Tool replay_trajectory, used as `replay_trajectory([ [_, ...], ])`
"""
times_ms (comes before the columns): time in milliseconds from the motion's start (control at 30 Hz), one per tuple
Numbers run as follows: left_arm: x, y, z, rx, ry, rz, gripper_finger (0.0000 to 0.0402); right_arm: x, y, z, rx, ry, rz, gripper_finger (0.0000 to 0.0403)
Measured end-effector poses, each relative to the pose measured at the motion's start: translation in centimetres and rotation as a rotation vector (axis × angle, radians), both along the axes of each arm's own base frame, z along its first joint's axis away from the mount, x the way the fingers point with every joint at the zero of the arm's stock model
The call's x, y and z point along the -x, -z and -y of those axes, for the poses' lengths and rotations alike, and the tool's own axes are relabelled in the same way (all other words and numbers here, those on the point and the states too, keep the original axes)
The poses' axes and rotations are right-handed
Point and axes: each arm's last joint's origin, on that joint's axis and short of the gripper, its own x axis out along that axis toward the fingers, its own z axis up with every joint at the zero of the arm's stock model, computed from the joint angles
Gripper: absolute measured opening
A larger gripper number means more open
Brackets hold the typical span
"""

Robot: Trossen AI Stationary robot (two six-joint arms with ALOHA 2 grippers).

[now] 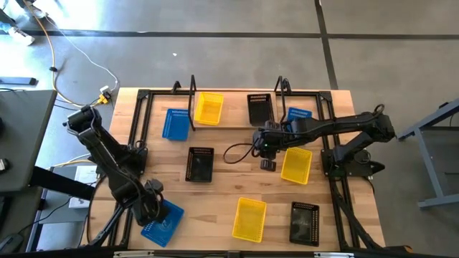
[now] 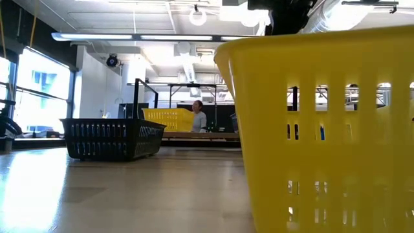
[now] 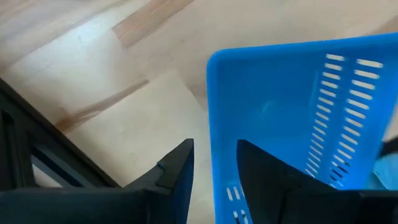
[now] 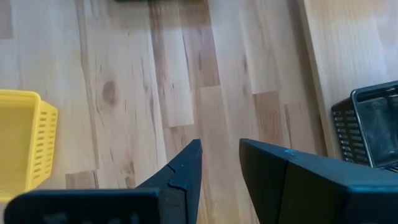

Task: Stack baskets on shelf by color
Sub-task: Put the bottom blue basket on the shelf

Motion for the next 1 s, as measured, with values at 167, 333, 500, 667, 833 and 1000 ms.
replay_trajectory([
  [167,-0.5,1.0,0.5,-0.012,-0.015,-0.014,0.011,0.1,0.1,0.0,0.002,-0.001,-0.011,0.0094],
  [333,-1.0,1.9,1.0,-0.011,-0.071,-0.026,0.0084,0.1,0.1,0.0,0.002,-0.002,-0.014,0.0094],
  [500,-1.6,2.3,1.1,0.007,-0.135,-0.016,0.0022,0.1,0.0,-0.6,-0.01,-0.052,-0.012,0.0094],
  [667,-2.5,2.0,0.6,0.015,-0.21,0.0,0.001,0.1,0.0,-1.5,-0.01,-0.103,-0.009,0.0094],
  [833,-4.2,0.2,0.8,0.055,-0.236,0.062,0.0004,-0.1,-0.1,-2.3,-0.039,-0.142,0.022,0.0094],
  [1000,-6.0,-2.3,0.8,0.078,-0.271,0.152,0.0003,-0.6,-0.5,-3.6,-0.095,-0.247,0.101,0.0094],
])
